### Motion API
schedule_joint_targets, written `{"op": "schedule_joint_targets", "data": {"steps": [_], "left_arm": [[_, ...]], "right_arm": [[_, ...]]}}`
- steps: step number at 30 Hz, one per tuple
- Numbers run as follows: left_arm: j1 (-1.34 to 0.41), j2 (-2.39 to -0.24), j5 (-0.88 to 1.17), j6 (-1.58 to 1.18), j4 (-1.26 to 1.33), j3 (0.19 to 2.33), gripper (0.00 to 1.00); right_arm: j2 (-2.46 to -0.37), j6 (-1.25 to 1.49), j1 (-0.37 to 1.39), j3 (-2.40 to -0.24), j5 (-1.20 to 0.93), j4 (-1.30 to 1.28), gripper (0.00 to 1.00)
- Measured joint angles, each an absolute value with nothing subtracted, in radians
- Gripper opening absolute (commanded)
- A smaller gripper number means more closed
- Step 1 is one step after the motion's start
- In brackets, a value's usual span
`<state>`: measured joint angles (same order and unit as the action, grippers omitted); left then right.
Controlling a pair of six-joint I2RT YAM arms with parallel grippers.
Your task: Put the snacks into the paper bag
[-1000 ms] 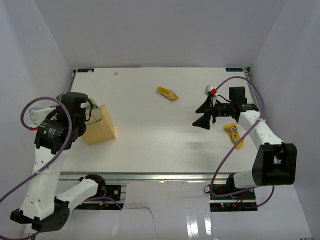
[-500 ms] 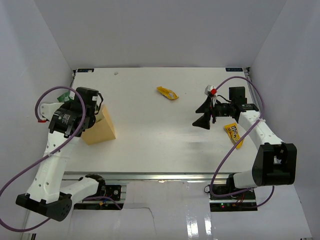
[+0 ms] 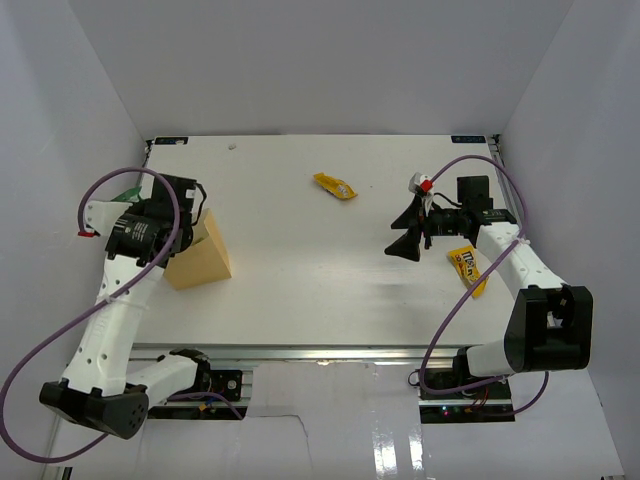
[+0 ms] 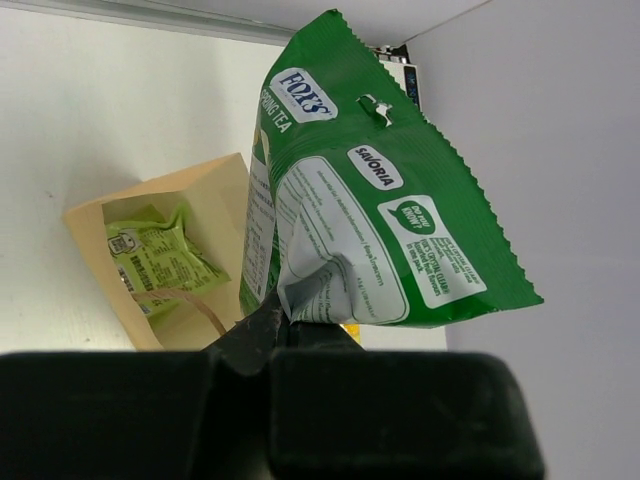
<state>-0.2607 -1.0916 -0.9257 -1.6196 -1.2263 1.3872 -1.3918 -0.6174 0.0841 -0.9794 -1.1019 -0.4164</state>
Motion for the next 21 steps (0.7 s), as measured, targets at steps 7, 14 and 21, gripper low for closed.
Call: {"op": "schedule_joint_targets", "data": {"steps": [7,14,21], "left_arm": [[-0.257,-1.092,-0.936,-1.585,-1.221,1.336,0.0],[-0.251,-1.119,-0.976,-1.502,-1.179,1.302,0.0],[-0.245,-1.157,-0.991,-1.458,-1.158,1.281,0.61]], "right_arm": [[-1.392,-0.617,0.084,-0.979,-1.102,-0.416,0.93],[-1.392,-0.617,0.084,-0.979,-1.102,-0.416,0.93],[-1.392,-0.617,0.084,-0.979,-1.102,-0.416,0.93]]}}
